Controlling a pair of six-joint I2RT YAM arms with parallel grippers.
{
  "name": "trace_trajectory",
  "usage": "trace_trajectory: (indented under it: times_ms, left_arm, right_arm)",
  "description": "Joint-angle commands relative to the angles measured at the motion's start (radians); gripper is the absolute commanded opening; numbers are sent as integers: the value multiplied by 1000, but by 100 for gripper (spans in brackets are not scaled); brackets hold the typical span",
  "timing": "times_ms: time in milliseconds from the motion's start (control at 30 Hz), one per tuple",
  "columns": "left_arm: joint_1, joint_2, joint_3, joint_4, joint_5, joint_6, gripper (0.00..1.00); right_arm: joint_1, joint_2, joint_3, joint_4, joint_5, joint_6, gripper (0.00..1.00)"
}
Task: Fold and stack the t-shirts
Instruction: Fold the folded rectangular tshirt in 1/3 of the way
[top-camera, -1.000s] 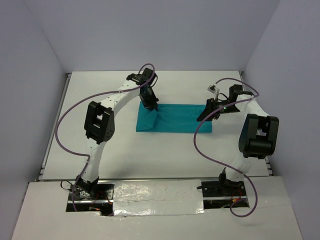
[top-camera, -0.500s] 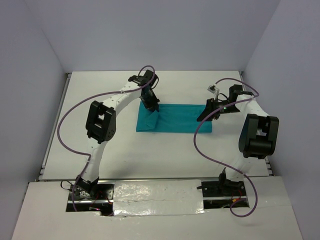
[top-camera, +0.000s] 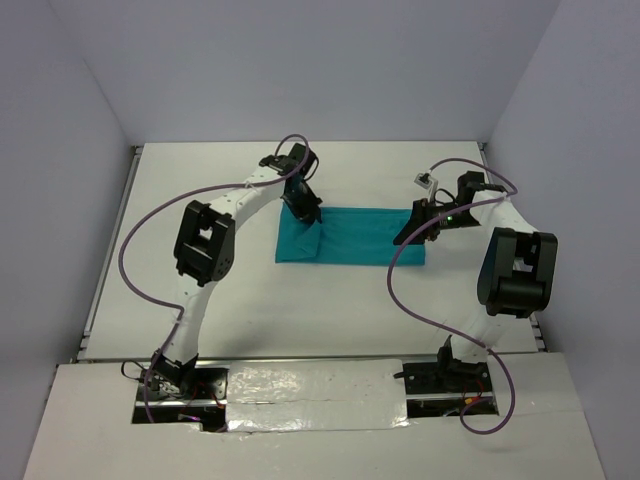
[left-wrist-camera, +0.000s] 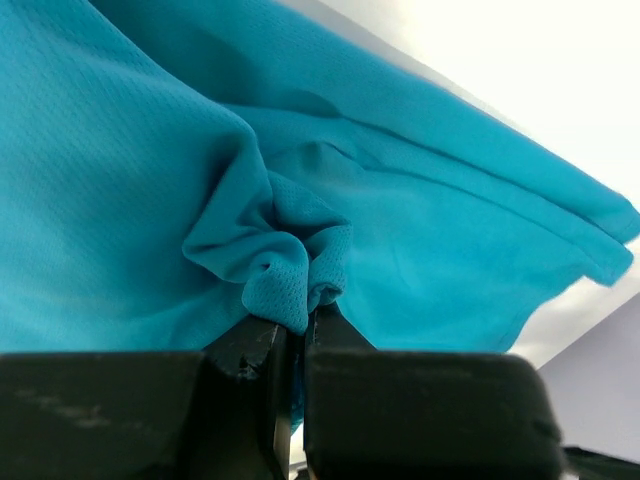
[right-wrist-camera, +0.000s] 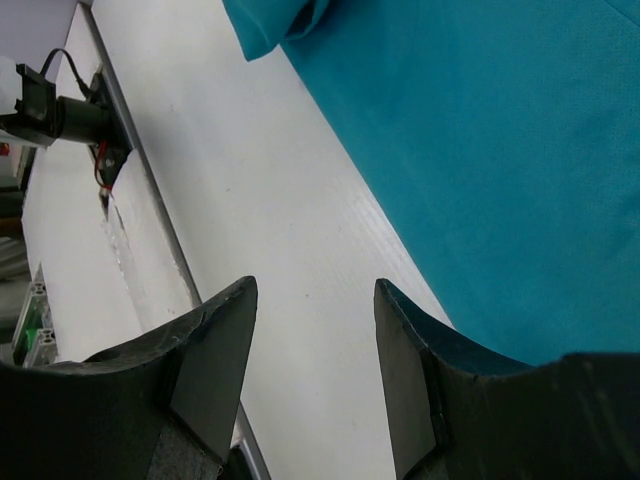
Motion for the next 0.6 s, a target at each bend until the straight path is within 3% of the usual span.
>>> trace_trajectory:
  times_ms: [0, 267, 367, 533, 567]
  left_arm:
    - [-6, 22, -26, 49, 12, -47, 0]
    - [-3, 44, -31, 72, 12, -61, 2]
    - [-4, 50, -28, 85, 40, -59, 17]
    - [-3, 35, -19, 94, 52, -55, 32]
    - [-4, 31, -11, 92, 54, -55, 39]
  right_arm:
    - [-5, -29, -10, -6, -24, -27, 58]
    - [-7, -23, -16, -9, -24, -36, 58]
    - [-7, -23, -16, -9, -26, -36, 58]
    - [-7, -22, -19, -10, -23, -41, 58]
    - [-7, -22, -21, -9, -23, -41, 58]
